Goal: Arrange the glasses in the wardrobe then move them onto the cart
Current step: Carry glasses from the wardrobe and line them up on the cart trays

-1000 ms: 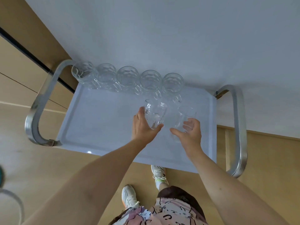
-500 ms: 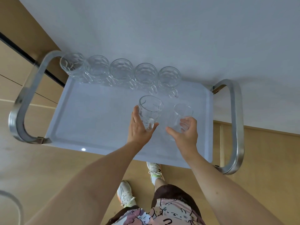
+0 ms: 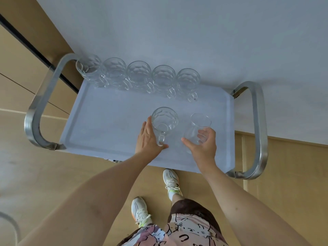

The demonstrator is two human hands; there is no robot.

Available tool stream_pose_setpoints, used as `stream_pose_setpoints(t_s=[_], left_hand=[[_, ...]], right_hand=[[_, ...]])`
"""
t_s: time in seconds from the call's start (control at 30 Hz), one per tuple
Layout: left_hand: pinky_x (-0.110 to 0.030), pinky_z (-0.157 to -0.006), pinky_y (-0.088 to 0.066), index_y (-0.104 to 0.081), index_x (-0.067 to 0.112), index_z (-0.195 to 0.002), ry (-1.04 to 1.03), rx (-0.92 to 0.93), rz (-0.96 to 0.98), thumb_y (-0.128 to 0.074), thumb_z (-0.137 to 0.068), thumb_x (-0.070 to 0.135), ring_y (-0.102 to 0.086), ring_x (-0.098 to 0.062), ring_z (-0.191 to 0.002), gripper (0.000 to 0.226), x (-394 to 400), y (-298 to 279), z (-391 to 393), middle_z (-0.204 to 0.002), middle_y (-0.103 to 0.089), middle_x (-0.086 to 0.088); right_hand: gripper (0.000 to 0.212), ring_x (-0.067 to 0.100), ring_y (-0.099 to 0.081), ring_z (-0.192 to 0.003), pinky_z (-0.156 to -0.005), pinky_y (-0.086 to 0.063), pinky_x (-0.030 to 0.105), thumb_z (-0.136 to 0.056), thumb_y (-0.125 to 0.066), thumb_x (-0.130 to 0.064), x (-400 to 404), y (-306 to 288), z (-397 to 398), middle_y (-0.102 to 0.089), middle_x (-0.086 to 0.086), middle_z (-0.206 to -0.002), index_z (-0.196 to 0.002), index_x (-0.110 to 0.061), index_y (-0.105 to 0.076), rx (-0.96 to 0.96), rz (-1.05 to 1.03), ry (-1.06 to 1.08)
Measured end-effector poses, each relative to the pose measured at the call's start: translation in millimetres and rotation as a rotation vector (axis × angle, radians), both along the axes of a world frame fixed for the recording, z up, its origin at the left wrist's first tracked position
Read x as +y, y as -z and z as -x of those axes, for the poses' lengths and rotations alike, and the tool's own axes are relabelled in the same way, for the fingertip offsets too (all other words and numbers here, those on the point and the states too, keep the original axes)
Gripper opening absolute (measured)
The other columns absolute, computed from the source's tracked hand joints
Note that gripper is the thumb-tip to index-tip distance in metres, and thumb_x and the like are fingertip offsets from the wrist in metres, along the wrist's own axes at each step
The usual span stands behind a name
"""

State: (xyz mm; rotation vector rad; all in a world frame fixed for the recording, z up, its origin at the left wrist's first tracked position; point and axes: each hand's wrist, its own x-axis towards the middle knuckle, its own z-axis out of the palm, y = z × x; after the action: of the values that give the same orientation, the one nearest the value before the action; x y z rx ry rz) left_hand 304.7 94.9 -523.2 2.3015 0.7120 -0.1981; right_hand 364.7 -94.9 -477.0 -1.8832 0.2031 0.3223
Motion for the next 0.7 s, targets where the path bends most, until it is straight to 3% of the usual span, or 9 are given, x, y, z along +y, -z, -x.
stream_pose_setpoints(t_s=[0.1, 0.2, 0.27, 0.37, 0.47, 0.57, 0.7], left_hand=[[-0.031, -0.121, -0.021, 0.011, 0.018, -0.159, 0.039, 0.026, -0.011, -0.084, -0.075, 0.025, -0.008, -0.023, -0.156, 0.127, 7.0, -3.3, 7.3, -0.167, -0.013, 0.000], [-0.029, -0.120, -0.021, -0.006, 0.018, -0.160, 0.076, -0.017, -0.005, -0.066, -0.072, 0.007, -0.012, -0.023, -0.154, 0.107, 20.7, -17.1, 9.5, -0.164, -0.022, -0.001], [-0.033, -0.119, -0.023, -0.015, 0.017, -0.159, 0.079, -0.058, -0.004, -0.063, -0.070, 0.005, -0.018, -0.027, -0.150, 0.102, 32.0, -30.0, 6.5, -0.162, -0.025, -0.004], [-0.037, -0.114, -0.031, -0.014, 0.019, -0.160, 0.120, -0.073, -0.028, -0.065, -0.070, 0.006, -0.022, -0.031, -0.147, 0.104, 47.8, -50.2, -3.1, -0.163, -0.018, -0.004], [-0.035, -0.101, -0.041, -0.008, 0.028, -0.160, 0.300, -0.069, -0.098, -0.068, -0.064, 0.005, -0.028, -0.033, -0.143, 0.115, 53.0, -72.4, -20.1, -0.161, -0.013, 0.003], [-0.045, -0.108, -0.043, -0.008, 0.036, -0.159, 0.571, -0.025, -0.201, -0.069, -0.061, 0.002, -0.025, -0.031, -0.145, 0.120, 49.3, -93.7, -43.7, -0.164, -0.012, 0.004], [-0.053, -0.108, -0.041, -0.015, 0.041, -0.158, 0.800, 0.143, -0.301, -0.070, -0.070, 0.005, -0.024, -0.026, -0.146, 0.110, 40.5, -106.4, -62.8, -0.164, -0.017, 0.008]], right_hand=[[0.076, 0.007, -0.059, -0.112, -0.096, -0.046, 0.022, -0.064, -0.096, -0.025, -3.5, -1.1, 9.4, -0.059, -0.011, -0.120, -0.124, -0.027, -0.049, -0.012, 0.003, 0.015], [0.077, 0.011, -0.060, -0.113, -0.099, -0.046, 0.027, -0.063, -0.096, -0.022, -5.6, -3.5, 16.9, -0.059, -0.009, -0.120, -0.124, -0.026, -0.048, -0.017, 0.008, 0.025], [0.077, 0.013, -0.059, -0.113, -0.099, -0.046, 0.029, -0.063, -0.096, -0.022, -6.5, -5.8, 20.3, -0.059, -0.009, -0.119, -0.124, -0.026, -0.048, -0.022, 0.012, 0.025], [0.076, 0.011, -0.059, -0.112, -0.096, -0.045, 0.027, -0.064, -0.096, -0.024, -8.8, -8.7, 23.6, -0.058, -0.010, -0.119, -0.122, -0.029, -0.046, -0.030, 0.016, 0.021], [0.076, 0.005, -0.059, -0.111, -0.093, -0.043, 0.023, -0.064, -0.095, -0.026, -8.6, -11.0, 24.3, -0.058, -0.014, -0.118, -0.122, -0.031, -0.046, -0.022, 0.014, 0.027], [0.076, 0.003, -0.059, -0.110, -0.087, -0.043, 0.017, -0.064, -0.095, -0.026, -8.9, -11.4, 23.1, -0.059, -0.013, -0.117, -0.122, -0.031, -0.047, -0.020, 0.008, 0.043], [0.076, 0.006, -0.059, -0.110, -0.085, -0.043, 0.016, -0.063, -0.096, -0.026, -12.0, -12.8, 18.2, -0.058, -0.013, -0.117, -0.120, -0.032, -0.046, -0.029, 0.008, 0.056]])
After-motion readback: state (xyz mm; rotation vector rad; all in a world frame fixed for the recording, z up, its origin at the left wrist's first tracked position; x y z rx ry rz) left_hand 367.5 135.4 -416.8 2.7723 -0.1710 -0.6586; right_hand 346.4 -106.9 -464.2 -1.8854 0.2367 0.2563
